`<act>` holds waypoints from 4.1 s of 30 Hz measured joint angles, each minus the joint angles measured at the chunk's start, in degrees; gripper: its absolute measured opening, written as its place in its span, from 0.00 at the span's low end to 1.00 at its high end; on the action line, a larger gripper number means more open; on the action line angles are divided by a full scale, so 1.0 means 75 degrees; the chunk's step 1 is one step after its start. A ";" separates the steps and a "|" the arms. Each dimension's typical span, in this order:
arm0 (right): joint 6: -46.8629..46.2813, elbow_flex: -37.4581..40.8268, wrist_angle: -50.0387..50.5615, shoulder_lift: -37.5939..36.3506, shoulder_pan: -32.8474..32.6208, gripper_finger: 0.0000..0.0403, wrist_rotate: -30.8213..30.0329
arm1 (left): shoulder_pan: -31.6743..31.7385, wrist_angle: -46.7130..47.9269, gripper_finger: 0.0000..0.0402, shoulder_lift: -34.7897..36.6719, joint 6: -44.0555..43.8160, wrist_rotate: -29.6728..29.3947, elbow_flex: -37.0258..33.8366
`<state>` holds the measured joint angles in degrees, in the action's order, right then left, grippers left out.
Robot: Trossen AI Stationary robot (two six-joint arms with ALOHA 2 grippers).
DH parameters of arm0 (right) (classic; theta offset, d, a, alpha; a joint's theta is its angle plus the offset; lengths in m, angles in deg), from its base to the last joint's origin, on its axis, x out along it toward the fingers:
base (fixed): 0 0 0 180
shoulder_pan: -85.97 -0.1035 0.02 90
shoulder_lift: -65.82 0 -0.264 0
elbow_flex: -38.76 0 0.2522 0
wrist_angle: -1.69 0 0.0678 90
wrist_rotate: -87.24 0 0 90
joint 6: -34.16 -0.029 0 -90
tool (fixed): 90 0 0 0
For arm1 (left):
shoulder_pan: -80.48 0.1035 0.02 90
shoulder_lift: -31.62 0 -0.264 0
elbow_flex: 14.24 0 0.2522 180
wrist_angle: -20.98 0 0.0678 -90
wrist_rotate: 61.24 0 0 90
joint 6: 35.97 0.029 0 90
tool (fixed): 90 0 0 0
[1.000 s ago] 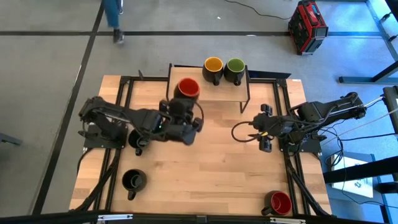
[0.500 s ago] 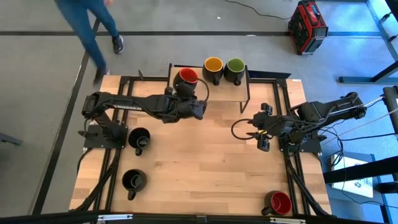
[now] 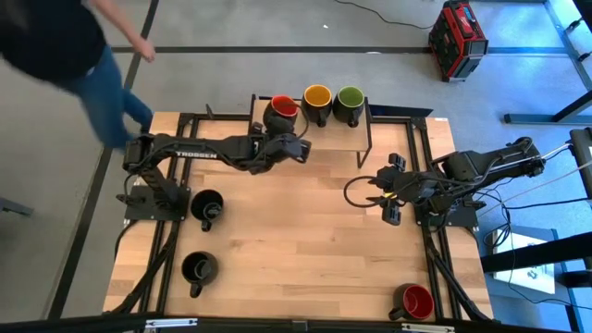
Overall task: Place coffee mugs
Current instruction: Put the orange mug on the shelf
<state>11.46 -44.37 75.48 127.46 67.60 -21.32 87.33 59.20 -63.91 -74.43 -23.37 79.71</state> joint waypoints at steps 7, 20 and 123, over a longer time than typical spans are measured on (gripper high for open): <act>-0.0005 0.0000 0.0000 0.0001 0.0000 0.52 -0.0009 | 0.0540 -0.1928 0.13 0.0169 0.0647 0.0689 -0.0884; -0.0208 0.0000 -0.0017 -0.0002 0.0000 0.52 -0.0070 | 0.1345 -0.2822 0.11 0.0216 0.1808 0.1554 -0.0948; -0.0198 -0.0003 -0.2075 0.0677 0.0003 0.52 -0.1579 | 0.4821 -0.9587 0.21 0.0402 0.2166 1.1483 -0.4649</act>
<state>9.98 -44.39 59.91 132.54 67.62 -33.17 123.49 -12.70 -60.89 -58.19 62.75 44.84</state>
